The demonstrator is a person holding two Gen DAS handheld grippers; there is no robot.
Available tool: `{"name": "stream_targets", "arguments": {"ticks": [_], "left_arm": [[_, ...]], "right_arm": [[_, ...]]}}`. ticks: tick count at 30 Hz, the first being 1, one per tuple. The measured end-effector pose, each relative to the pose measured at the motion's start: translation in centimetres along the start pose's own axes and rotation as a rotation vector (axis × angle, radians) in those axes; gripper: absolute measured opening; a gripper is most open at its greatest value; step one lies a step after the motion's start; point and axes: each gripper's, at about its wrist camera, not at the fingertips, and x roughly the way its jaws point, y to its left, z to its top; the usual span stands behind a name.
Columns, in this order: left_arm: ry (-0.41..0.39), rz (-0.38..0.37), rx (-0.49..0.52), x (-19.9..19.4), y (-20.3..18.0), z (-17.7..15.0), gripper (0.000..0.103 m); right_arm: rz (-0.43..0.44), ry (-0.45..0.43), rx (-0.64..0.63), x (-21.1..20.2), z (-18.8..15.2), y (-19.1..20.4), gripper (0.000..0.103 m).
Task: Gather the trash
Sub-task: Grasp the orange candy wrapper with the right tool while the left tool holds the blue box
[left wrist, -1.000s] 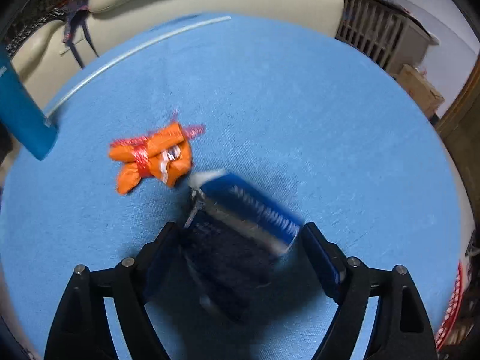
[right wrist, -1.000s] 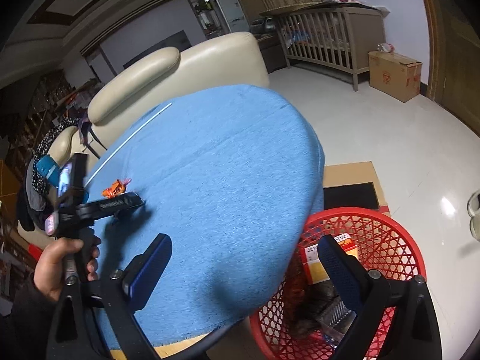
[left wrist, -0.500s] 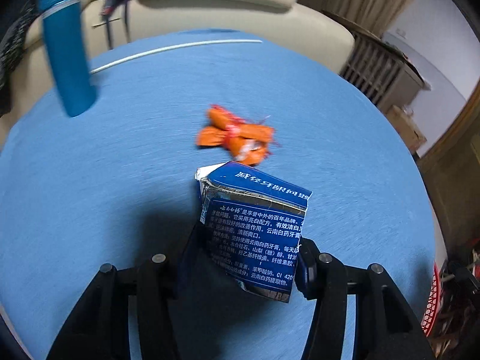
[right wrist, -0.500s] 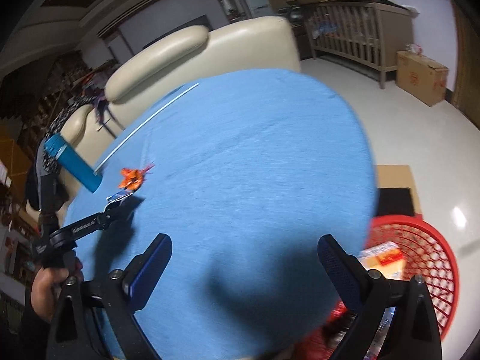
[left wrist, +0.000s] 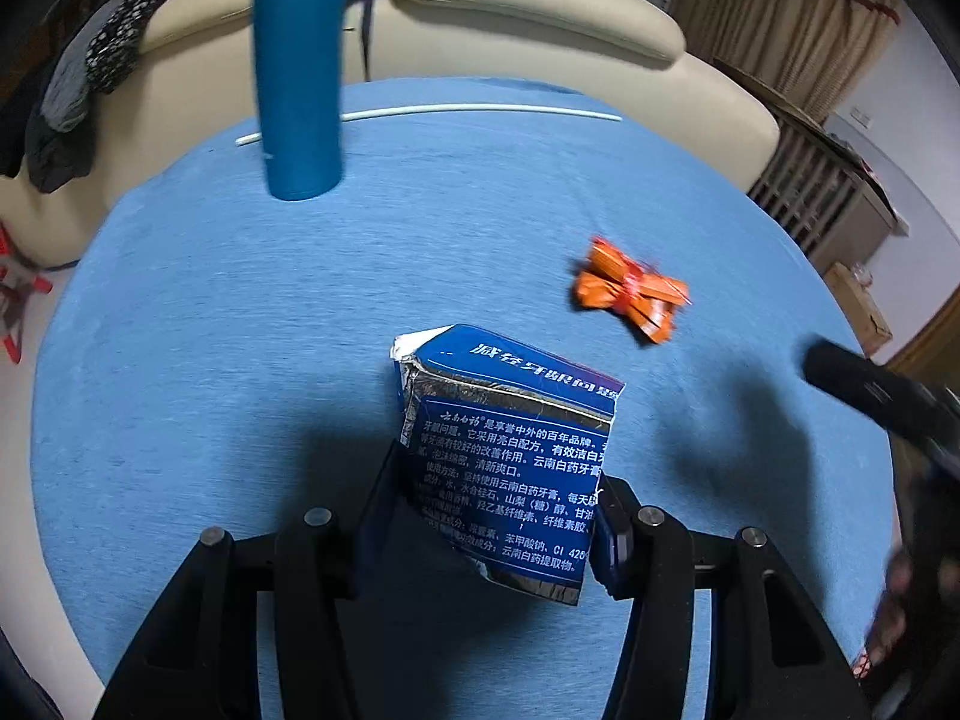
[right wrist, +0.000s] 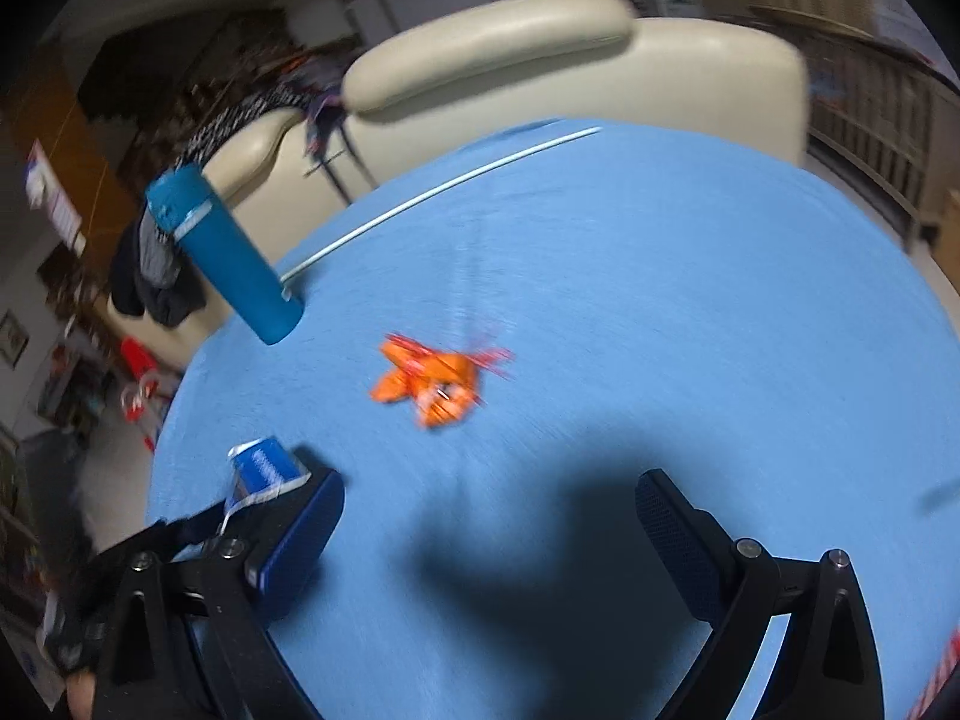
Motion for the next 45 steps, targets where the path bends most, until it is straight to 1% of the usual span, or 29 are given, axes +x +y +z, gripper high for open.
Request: {"name": "stream_targets", "arguments": {"ticks": [5,11,12,13,15,16,17,18,20,24,27,33,37,41,42,43,44,45], "left_arm": [[-0.004,0.000,-0.019,0.6,1.2,0.9,0.057],[-0.003,-0.010,-0.025,0.5,1.8,1.2,0.057],[-0.002,-0.011,-0.024,0.4,1.7,1.1,0.057],[-0.002,-0.011,-0.023,0.1,1.5,0.9,0.057],[-0.004,-0.012,-0.023,0.1,1.5,0.8,0.057],[-0.003,-0.013,-0.024,0.1,1.5,0.8,0.057],[-0.002,-0.013,-0.024,0.3,1.6,0.9,0.057],[-0.001,-0.012,-0.024,0.3,1.5,0.9,0.057],[0.000,-0.011,-0.021,0.3,1.5,0.9,0.057],[0.003,-0.008,-0.020,0.1,1.3,1.0,0.057],[0.001,-0.004,-0.014,-0.1,1.0,1.0,0.057],[-0.011,0.001,0.012,-1.0,-0.2,0.8,0.057],[-0.019,-0.003,0.033,-1.4,-1.3,0.4,0.057],[-0.024,-0.011,0.044,-1.7,-2.0,-0.1,0.057],[-0.024,-0.011,0.042,-1.7,-1.9,-0.2,0.057],[-0.024,-0.009,0.040,-1.7,-1.9,-0.3,0.057],[-0.021,-0.007,0.037,-1.7,-1.8,-0.4,0.057],[-0.018,-0.006,0.034,-1.6,-1.6,-0.5,0.057]], "right_arm": [[-0.018,0.066,-0.121,6.1,2.9,3.4,0.099],[-0.075,0.100,-0.228,10.4,3.7,5.3,0.099],[-0.077,0.112,-0.237,11.0,3.7,5.4,0.094],[-0.072,0.124,-0.236,11.5,3.6,5.4,0.074],[-0.067,0.142,-0.219,12.1,3.6,5.1,0.048],[-0.066,0.133,-0.217,12.1,3.6,5.0,0.040],[-0.048,0.136,-0.203,12.1,3.6,4.9,0.039],[-0.033,0.140,-0.192,11.7,3.6,4.4,0.038],[-0.029,0.132,-0.185,11.2,3.6,4.2,0.037],[-0.009,0.107,-0.138,9.8,3.4,3.4,0.030],[0.000,0.087,-0.115,8.3,3.0,2.8,0.028],[0.012,0.056,-0.063,4.9,1.5,1.4,0.025],[0.021,0.038,-0.026,2.6,0.3,0.0,0.019],[0.006,0.018,0.007,1.0,-0.6,-1.3,0.019],[0.001,0.018,0.012,0.9,-0.7,-1.6,0.023],[0.002,0.018,0.012,0.9,-0.6,-1.8,0.029],[0.007,0.018,0.009,1.0,-0.4,-1.8,0.042],[0.014,0.023,-0.001,1.3,0.0,-1.7,0.085]]}}
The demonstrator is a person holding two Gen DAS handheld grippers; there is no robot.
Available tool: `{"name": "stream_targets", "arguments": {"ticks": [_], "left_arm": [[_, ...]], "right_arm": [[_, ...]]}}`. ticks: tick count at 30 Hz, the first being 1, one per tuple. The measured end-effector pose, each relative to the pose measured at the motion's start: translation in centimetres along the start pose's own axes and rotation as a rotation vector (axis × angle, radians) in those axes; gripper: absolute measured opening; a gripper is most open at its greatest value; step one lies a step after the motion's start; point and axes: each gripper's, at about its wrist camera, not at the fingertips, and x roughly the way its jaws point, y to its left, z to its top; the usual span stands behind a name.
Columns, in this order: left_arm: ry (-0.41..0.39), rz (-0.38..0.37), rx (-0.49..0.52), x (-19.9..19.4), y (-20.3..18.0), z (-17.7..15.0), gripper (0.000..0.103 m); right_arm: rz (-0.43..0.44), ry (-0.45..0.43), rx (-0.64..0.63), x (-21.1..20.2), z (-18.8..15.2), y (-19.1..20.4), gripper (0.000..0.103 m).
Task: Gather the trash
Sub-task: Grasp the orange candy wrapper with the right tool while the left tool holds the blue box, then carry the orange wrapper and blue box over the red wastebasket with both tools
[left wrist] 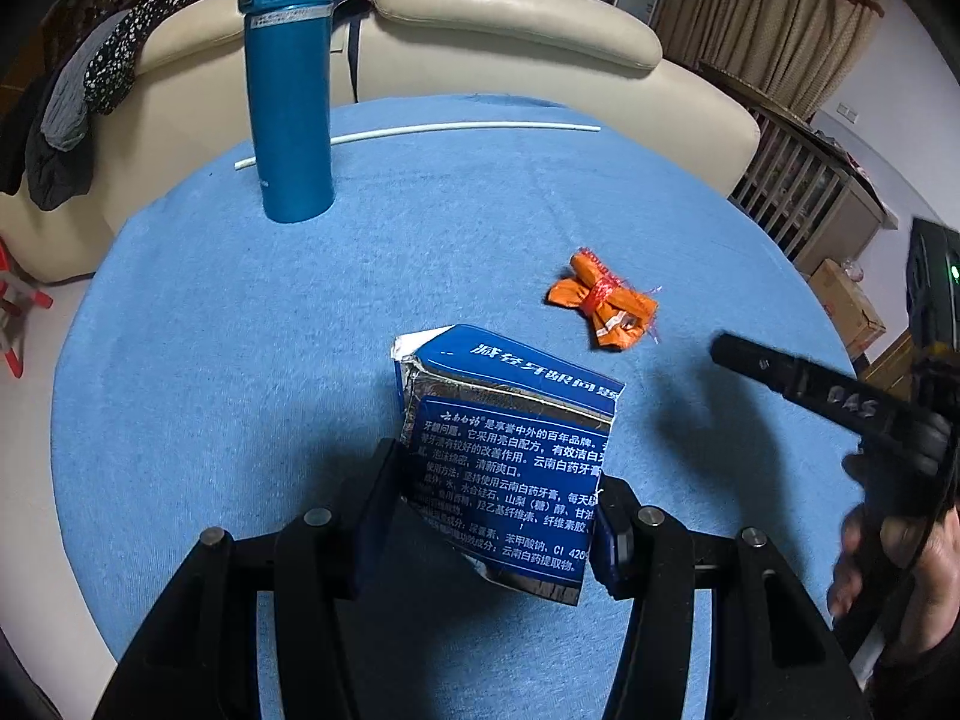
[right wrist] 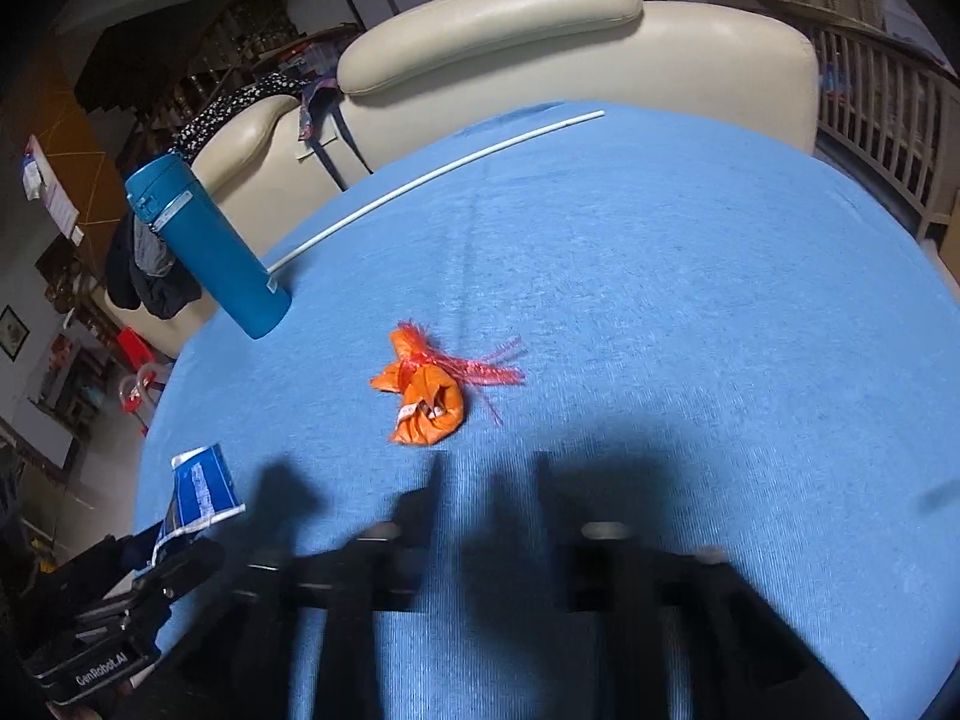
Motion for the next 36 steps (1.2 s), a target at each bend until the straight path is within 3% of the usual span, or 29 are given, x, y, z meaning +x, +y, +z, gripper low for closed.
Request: {"name": "stream_targets", "arguments": {"ticks": [1,5,7,8,9,10,13,14,19,36], "left_arm": [[0.002,0.002,-0.004,0.2,0.2,0.0,0.057],[0.008,0.012,-0.017,0.7,1.0,0.5,0.057],[0.008,0.018,-0.021,1.0,1.4,0.7,0.057],[0.007,0.022,-0.022,1.0,1.4,0.7,0.057],[0.008,0.024,-0.024,1.0,1.6,0.8,0.057],[0.009,0.025,-0.026,1.1,1.8,1.0,0.057],[0.006,0.026,-0.024,1.2,2.0,1.1,0.057],[0.006,0.022,-0.023,1.2,1.9,1.1,0.057],[0.004,-0.001,-0.005,0.8,0.7,0.7,0.057],[-0.045,-0.073,0.143,-3.7,-7.1,-1.9,0.057]], "right_arm": [[0.007,0.002,-0.017,0.4,0.4,0.3,0.103],[-0.013,0.028,-0.125,3.6,2.4,3.5,0.103],[-0.037,0.045,-0.151,5.7,3.4,4.5,0.097],[-0.052,0.054,-0.155,6.6,3.7,4.7,0.087],[-0.075,0.075,-0.161,7.9,4.1,5.0,0.044],[-0.079,0.098,-0.160,8.8,4.2,5.0,0.033],[-0.061,0.122,-0.195,9.7,4.2,5.7,0.027],[-0.025,0.134,-0.187,9.6,4.0,5.6,0.027],[-0.015,0.084,-0.128,6.5,2.5,4.5,0.027],[-0.028,-0.128,0.164,-11.1,-6.7,-2.9,0.027]]}}
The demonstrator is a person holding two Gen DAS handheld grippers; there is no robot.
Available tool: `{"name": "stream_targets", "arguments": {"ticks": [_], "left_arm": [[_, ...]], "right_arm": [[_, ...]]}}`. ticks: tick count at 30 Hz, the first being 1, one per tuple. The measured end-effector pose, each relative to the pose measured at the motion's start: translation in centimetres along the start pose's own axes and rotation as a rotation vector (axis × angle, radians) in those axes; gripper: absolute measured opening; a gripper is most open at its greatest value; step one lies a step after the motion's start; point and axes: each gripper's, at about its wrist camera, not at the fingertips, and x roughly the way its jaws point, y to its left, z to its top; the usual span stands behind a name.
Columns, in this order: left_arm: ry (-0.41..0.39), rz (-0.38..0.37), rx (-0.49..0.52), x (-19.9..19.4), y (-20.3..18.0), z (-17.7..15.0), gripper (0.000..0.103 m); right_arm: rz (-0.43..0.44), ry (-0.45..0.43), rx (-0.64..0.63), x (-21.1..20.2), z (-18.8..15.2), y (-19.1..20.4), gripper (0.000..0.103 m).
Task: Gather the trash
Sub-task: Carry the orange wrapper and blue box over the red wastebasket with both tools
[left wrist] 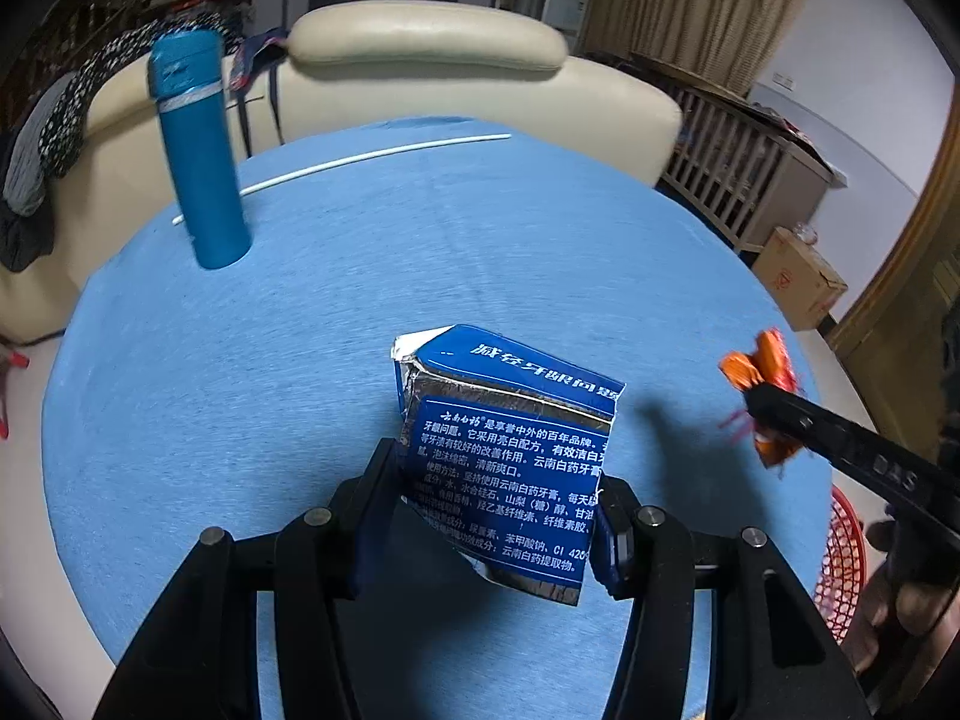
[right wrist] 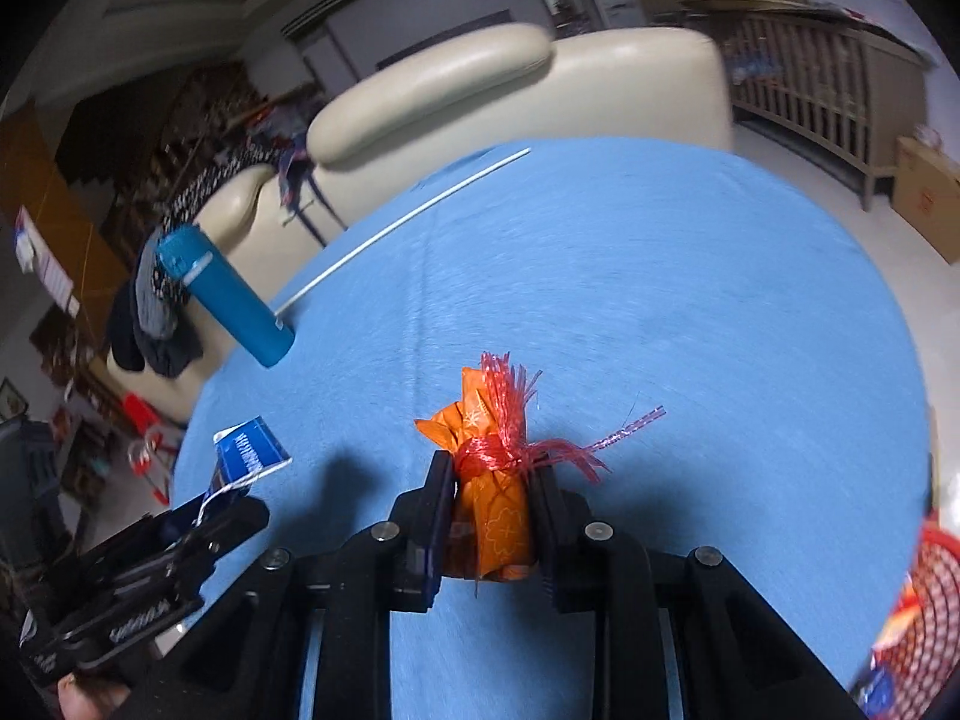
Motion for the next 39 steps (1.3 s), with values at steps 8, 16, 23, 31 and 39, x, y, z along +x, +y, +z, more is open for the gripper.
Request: {"name": "stream_targets", "arguments": {"ticks": [8,16,23,31,39], "left_arm": [[-0.017,-0.032,0.078,-0.9,-3.7,-0.3,0.057],[-0.021,-0.077,0.169,-1.5,-8.2,-1.1,0.057],[-0.014,-0.119,0.242,-1.7,-11.9,-2.1,0.057],[-0.002,-0.157,0.316,-1.8,-15.1,-3.0,0.057],[0.002,-0.192,0.359,-1.8,-17.4,-3.5,0.057]], "right_arm": [[-0.023,-0.075,0.082,-5.8,-2.4,-3.3,0.027],[-0.078,-0.140,0.147,-10.7,-4.3,-6.9,0.027],[-0.137,-0.179,0.207,-14.2,-6.2,-10.3,0.027],[-0.198,-0.205,0.278,-16.8,-8.2,-14.1,0.027],[-0.239,-0.223,0.318,-18.6,-9.4,-16.3,0.027]]}}
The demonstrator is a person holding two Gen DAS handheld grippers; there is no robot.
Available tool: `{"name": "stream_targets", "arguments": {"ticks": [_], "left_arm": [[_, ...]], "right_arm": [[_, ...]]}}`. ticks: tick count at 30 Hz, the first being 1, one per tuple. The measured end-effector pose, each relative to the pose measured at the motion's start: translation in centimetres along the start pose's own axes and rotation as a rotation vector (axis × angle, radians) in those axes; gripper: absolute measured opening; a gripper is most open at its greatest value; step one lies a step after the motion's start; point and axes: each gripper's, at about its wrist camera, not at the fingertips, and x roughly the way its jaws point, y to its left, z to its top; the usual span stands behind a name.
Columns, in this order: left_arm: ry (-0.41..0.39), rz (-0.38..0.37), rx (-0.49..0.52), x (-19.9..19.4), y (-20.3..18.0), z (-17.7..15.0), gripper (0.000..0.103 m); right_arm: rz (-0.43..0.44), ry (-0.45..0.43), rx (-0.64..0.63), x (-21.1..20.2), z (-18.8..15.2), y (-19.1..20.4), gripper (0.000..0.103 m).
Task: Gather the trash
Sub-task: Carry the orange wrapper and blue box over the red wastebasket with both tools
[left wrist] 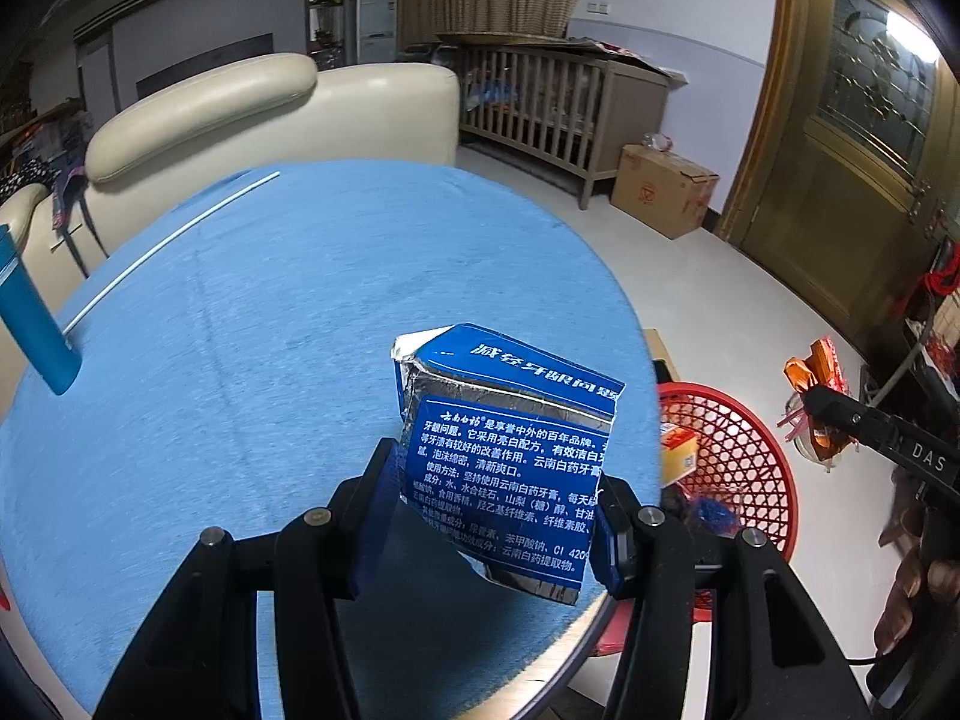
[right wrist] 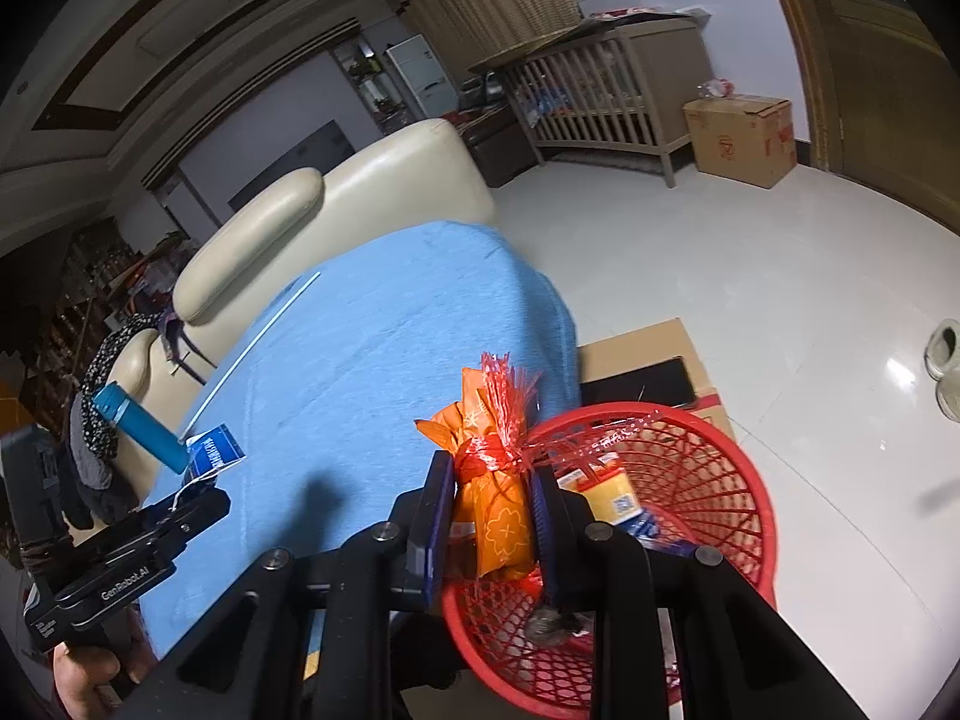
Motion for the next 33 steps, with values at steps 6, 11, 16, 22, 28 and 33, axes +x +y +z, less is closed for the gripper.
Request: {"name": "stream_targets", "arguments": {"ticks": [6,11,16,22,28,33], "left_arm": [[-0.003,-0.027,0.031,0.1,-1.2,0.3,0.057],[-0.001,-0.045,0.056,0.1,-2.3,0.4,0.057],[0.007,-0.058,0.078,0.5,-3.2,0.4,0.057],[0.019,-0.067,0.103,0.8,-4.5,0.3,0.057],[0.029,-0.075,0.122,1.4,-5.8,0.4,0.057],[0.034,-0.084,0.136,1.7,-6.7,0.4,0.057]], "right_arm": [[-0.028,-0.016,0.017,-0.7,0.0,-1.3,0.027],[-0.051,-0.008,0.034,-0.7,-0.2,-2.6,0.027],[-0.078,0.007,0.059,0.0,-0.5,-4.3,0.027],[-0.103,0.029,0.076,0.7,-1.1,-5.9,0.027],[-0.113,0.050,0.089,1.6,-1.3,-6.9,0.027],[-0.118,0.054,0.091,1.9,-1.3,-7.1,0.027]]}}
